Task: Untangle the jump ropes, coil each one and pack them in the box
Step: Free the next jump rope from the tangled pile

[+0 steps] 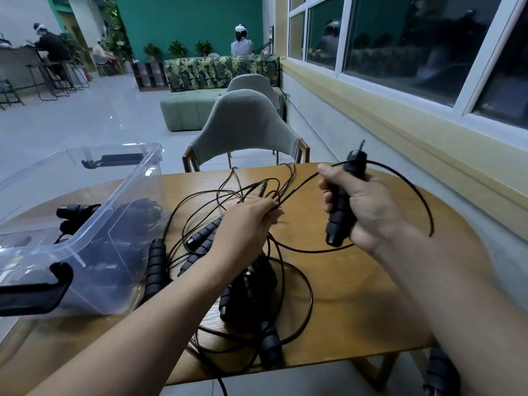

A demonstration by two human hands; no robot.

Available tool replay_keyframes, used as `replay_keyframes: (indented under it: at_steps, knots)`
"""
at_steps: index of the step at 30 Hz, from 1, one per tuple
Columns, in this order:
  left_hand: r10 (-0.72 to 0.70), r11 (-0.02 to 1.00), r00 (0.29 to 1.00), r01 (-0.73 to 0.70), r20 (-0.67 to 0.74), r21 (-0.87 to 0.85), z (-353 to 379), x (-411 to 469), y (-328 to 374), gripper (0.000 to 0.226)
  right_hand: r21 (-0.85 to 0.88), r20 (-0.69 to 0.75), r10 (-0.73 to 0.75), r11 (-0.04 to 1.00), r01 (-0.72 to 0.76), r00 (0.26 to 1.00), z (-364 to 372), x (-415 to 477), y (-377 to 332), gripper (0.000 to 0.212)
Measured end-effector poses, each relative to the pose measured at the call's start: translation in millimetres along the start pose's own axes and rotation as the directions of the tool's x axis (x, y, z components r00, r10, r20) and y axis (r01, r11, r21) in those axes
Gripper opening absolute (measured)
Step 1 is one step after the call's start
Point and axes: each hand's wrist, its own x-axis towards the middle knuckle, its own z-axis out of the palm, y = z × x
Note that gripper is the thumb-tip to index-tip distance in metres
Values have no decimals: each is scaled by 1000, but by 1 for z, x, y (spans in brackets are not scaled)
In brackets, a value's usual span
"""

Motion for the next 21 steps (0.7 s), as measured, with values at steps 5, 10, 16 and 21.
replay_keyframes:
  at_steps: [5, 10, 16, 21]
  knots:
    - [26, 1000, 1000, -26, 3, 2, -2, -1, 3, 17, -117, 84, -23, 993, 33, 996, 19, -7, 26, 21]
    - [82, 997, 997, -82, -6, -4, -7, -5, 8, 27, -184, 160, -30, 981, 59, 987, 32, -14, 47, 24]
    - [106, 994, 994, -105, -21, 14, -8, -7, 5, 22, -236, 134, -112, 961, 141, 985, 40, -21, 50, 11]
    - [97, 995, 995, -96, -34, 22, -6, -4, -6, 10, -170, 156, -87, 979, 113, 984, 44, -26, 34, 14]
